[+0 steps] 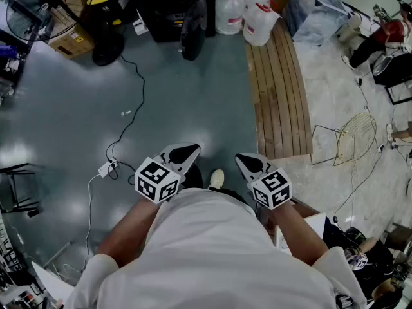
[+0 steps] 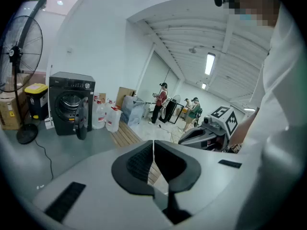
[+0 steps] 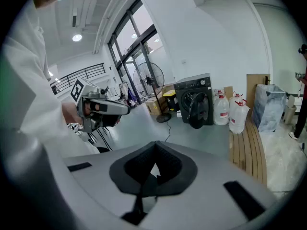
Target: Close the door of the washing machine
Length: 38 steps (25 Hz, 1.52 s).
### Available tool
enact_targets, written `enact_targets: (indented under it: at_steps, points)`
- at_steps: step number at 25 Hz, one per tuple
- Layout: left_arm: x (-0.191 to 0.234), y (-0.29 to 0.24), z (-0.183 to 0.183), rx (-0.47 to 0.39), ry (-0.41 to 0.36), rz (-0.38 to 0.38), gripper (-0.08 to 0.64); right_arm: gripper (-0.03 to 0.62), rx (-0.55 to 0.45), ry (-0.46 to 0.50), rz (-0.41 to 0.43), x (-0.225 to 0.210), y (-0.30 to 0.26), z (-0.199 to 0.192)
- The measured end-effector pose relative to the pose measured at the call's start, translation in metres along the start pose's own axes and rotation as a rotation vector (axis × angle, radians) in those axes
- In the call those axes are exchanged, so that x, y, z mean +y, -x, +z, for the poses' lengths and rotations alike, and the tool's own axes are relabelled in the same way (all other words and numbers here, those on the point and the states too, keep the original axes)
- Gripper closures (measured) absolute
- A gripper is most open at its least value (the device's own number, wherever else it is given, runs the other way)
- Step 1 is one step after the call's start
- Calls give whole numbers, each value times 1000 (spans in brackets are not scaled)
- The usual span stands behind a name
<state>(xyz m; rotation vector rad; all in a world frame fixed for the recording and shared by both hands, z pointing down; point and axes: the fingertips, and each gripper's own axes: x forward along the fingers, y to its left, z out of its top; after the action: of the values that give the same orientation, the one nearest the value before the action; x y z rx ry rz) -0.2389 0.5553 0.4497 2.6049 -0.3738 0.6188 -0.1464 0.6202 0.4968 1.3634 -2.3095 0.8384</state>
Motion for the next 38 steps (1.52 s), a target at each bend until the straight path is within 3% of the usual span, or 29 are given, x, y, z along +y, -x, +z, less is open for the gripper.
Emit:
enact_targets:
  at_steps: [7, 15, 17, 25, 28, 31, 38]
  points:
    - [43, -37, 25, -5, 22, 3, 538, 586, -3, -4, -27, -47, -24, 37]
    - [121, -105, 96, -26, 25, 16, 537, 583, -1, 73, -64, -126, -57, 124]
    - [137, -117, 112, -30, 11, 15, 537, 514, 3, 79, -67, -143, -71, 145]
    - [202, -161, 147, -1, 14, 46, 534, 517, 12, 77, -65, -189, -103, 196]
    - [224, -182, 155, 16, 36, 76, 482, 522, 23, 50, -54, -221, -112, 207]
    - [251, -211, 160, 43, 66, 126, 480, 526, 36, 35, -32, -262, -126, 215]
    - [325, -280, 213, 48, 125, 338, 480, 534, 40, 153, 85, -368, -153, 289]
